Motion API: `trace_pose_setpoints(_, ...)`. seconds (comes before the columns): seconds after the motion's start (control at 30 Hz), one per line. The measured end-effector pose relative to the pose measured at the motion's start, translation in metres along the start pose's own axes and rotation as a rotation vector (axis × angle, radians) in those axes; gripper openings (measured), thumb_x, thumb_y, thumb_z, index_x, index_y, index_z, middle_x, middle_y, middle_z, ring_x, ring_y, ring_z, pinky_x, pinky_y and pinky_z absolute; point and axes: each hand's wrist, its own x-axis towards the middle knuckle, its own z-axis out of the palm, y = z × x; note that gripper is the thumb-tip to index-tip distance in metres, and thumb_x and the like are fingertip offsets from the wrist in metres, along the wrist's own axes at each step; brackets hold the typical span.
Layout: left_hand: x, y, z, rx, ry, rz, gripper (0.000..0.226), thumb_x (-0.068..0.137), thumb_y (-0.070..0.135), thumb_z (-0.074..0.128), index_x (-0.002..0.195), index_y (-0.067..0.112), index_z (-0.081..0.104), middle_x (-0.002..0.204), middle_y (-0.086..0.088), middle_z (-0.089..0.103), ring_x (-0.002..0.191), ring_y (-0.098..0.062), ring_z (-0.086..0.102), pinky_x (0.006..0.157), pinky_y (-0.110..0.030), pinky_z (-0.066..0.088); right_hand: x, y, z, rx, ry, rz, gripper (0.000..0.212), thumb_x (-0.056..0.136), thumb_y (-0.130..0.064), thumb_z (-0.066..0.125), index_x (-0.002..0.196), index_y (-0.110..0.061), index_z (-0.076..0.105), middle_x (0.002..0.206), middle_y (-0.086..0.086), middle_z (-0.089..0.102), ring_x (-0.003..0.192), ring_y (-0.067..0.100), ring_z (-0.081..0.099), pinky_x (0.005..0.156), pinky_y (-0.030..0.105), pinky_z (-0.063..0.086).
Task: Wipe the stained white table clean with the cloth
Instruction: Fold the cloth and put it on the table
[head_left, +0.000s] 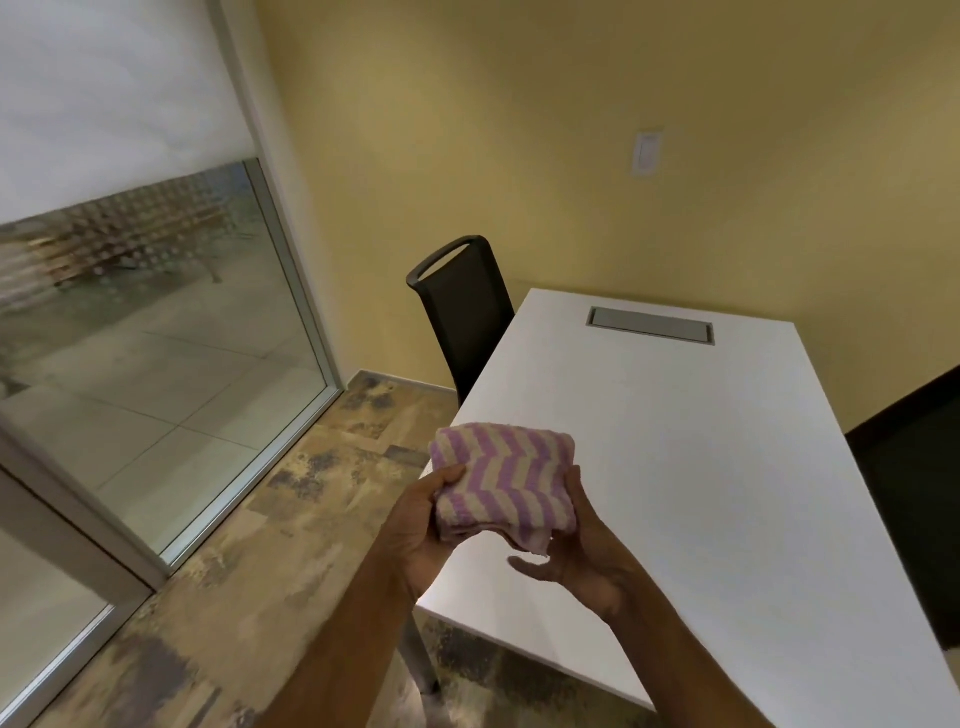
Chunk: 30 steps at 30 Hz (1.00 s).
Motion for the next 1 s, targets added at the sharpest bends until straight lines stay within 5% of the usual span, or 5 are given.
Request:
trace_pose_setpoints(0.27, 0.037, 0.013, -0.005, 0.16, -0.032, -0.033, 0.042, 0.09, 0.02, 0.067, 0.129, 0.009, 0.059, 0.119, -0.017, 0.074, 0.104, -0.033, 0.073, 0.074, -0.037, 0.06, 0.01, -0.025, -0.009, -0.08, 0.062, -0.038, 0.05, 0.094, -0.033, 0.071, 0.136, -0.007, 0.062, 0.133, 0.019, 0.069, 0.124, 0.038, 0.065, 0.104, 0.057, 0.053)
trace_pose_setpoints(0.43, 0.072, 0.029, -0.004, 0.339, -0.018, -0.063, 0.031, 0.092, 0.023, 0.063, 0.121, 0.011, 0.064, 0.104, -0.011, 0.079, 0.086, -0.023, 0.075, 0.072, -0.034, 0.057, 0.03, -0.041, -0.002, -0.233, 0.215, -0.137, 0.045, 0.085, -0.029, 0.078, 0.126, -0.011, 0.069, 0.119, 0.013, 0.076, 0.103, 0.028, 0.076, 0.075, 0.036, 0.062)
trace_pose_setpoints(0.57, 0.104, 0.037, 0.003, 0.42, -0.025, -0.046, 0.026, 0.091, 0.023, 0.067, 0.115, 0.012, 0.063, 0.086, -0.005, 0.08, 0.07, -0.016, 0.075, 0.058, -0.026, 0.056, 0.051, -0.049, 0.001, -0.235, 0.339, -0.224, 0.037, 0.088, -0.025, 0.078, 0.122, -0.012, 0.07, 0.112, 0.01, 0.079, 0.099, 0.028, 0.077, 0.075, 0.037, 0.062)
trace_pose_setpoints(0.8, 0.162, 0.035, 0.033, 0.537, -0.099, -0.026, 0.043, 0.087, 0.022, 0.075, 0.125, 0.011, 0.058, 0.116, -0.015, 0.071, 0.098, -0.027, 0.068, 0.07, -0.03, 0.056, 0.08, -0.076, -0.015, -0.253, 0.555, -0.325, 0.027, 0.091, -0.021, 0.076, 0.113, -0.009, 0.069, 0.099, 0.009, 0.08, 0.087, 0.025, 0.078, 0.066, 0.031, 0.061)
trace_pose_setpoints(1.0, 0.23, 0.013, 0.083, 0.617, -0.111, -0.018, 0.029, 0.094, 0.016, 0.068, 0.122, 0.015, 0.06, 0.112, -0.009, 0.071, 0.1, -0.027, 0.072, 0.074, -0.032, 0.064, 0.113, -0.119, -0.073, -0.195, 0.701, -0.357, 0.029, 0.092, -0.018, 0.076, 0.117, -0.008, 0.066, 0.111, 0.015, 0.073, 0.1, 0.032, 0.073, 0.062, 0.031, 0.061)
